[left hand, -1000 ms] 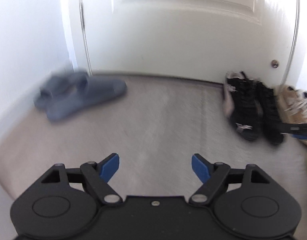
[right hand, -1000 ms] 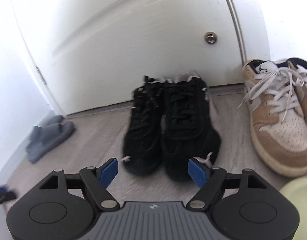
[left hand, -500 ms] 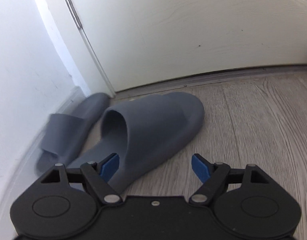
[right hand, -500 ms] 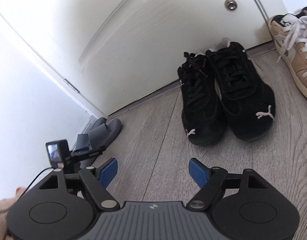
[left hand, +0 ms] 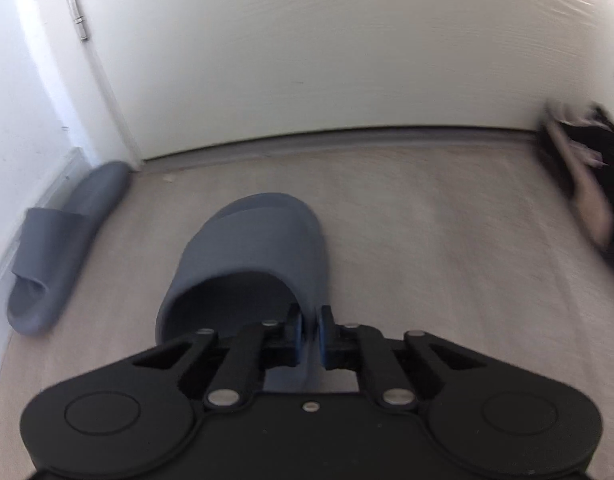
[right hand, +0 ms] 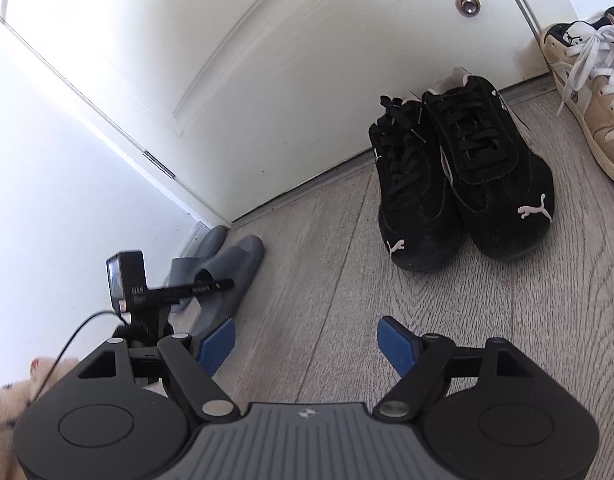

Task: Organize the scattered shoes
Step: 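Grasp a grey slide by its strap with the left tool, then carry the grey slide with the left tool and set it beside the other grey slide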

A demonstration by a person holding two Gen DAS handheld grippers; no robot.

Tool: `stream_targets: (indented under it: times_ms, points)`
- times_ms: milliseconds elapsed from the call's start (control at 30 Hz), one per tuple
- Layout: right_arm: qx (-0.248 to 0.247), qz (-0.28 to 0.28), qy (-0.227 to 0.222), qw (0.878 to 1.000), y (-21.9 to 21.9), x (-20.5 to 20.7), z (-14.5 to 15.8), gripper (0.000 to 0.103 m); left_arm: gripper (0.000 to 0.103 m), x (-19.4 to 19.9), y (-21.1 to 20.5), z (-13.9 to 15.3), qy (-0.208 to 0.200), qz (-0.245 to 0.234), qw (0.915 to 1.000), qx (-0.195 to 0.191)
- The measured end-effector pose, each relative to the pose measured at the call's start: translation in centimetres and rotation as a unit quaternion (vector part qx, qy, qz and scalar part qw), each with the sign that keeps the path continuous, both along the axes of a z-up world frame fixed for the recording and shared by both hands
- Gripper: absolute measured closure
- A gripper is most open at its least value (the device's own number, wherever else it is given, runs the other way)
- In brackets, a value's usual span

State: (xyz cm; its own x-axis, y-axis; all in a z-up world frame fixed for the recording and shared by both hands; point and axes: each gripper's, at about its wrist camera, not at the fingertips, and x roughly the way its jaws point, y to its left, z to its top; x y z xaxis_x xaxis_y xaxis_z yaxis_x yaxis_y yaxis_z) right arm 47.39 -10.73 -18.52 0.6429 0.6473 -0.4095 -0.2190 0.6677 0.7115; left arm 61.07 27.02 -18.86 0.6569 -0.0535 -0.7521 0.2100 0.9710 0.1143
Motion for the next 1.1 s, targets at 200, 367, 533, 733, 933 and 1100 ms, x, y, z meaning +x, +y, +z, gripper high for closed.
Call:
stream_targets:
  times_ms: [200,367,533,733,933,1100]
  points:
    - [0.004,-0.015,-0.014,1.000,-2.9,-2.9,1.3,0.023,0.094,-10.0,-9.6,0.0,0.031,-0.049,0.9966,-0.059]
    - [0.003,-0.047,-0.017,0.999,-7.0,-5.8,1.1,0.023,0.083,-16.1,-17.6,-0.2,0.041,-0.085,0.9947,-0.042]
    - [0.000,-0.076,-0.005,0.997,-10.5,-8.2,0.5,0.023,0.024,-16.3,-18.8,0.7,0.054,-0.087,0.9944,-0.026]
    - [-0.004,-0.080,0.012,0.997,-11.2,-9.5,-0.5,0.023,0.023,-16.0,-14.2,3.1,0.061,-0.060,0.9953,-0.046]
    - [-0.029,-0.050,0.010,0.998,-7.0,-6.9,-0.7,0.023,0.023,-16.8,-5.6,5.3,-0.022,0.041,0.9984,-0.032]
    - [-0.022,0.009,-0.005,1.000,-0.4,-1.9,-0.4,0.023,0.023,-11.8,4.8,4.1,-0.072,0.174,0.9816,-0.032]
